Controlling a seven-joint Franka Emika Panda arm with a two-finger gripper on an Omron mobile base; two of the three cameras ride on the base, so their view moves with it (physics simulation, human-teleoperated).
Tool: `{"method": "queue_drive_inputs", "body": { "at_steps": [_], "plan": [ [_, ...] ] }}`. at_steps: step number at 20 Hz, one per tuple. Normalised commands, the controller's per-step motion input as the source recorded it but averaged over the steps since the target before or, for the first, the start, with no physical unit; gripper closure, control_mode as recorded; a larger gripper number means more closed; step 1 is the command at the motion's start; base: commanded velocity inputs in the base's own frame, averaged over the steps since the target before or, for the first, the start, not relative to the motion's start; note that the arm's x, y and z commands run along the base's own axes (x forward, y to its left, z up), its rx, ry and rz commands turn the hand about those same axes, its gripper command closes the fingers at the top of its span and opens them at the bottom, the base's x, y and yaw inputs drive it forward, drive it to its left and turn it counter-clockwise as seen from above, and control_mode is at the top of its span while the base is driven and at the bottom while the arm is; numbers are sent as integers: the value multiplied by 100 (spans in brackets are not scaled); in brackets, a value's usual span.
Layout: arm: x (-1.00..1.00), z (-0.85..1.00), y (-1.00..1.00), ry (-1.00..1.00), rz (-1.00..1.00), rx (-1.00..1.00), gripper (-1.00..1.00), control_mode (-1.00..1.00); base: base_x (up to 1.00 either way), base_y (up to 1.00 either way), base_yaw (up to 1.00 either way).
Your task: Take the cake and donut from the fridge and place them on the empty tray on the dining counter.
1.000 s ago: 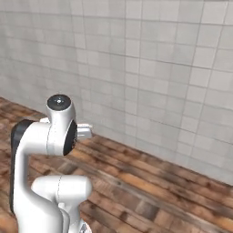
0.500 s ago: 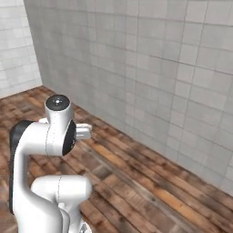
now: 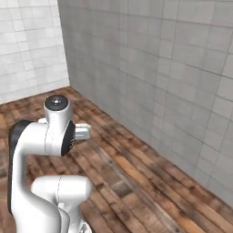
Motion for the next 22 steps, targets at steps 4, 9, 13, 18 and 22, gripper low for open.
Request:
{"method": "queue_drive_inputs", "body": {
  "at_steps": [4, 9, 13, 18, 22],
  "plan": [
    [0, 0, 0, 0, 0, 0, 100, 100, 89, 20, 37],
    [0, 0, 0, 0, 0, 0, 100, 100, 96, 16, 35],
    [0, 0, 0, 0, 0, 0, 100, 100, 99, 13, 34],
    [0, 0, 0, 0, 0, 0, 100, 100, 90, 3, 34],
    [0, 0, 0, 0, 0, 0, 100, 100, 90, 1, 34]
  ]
}}
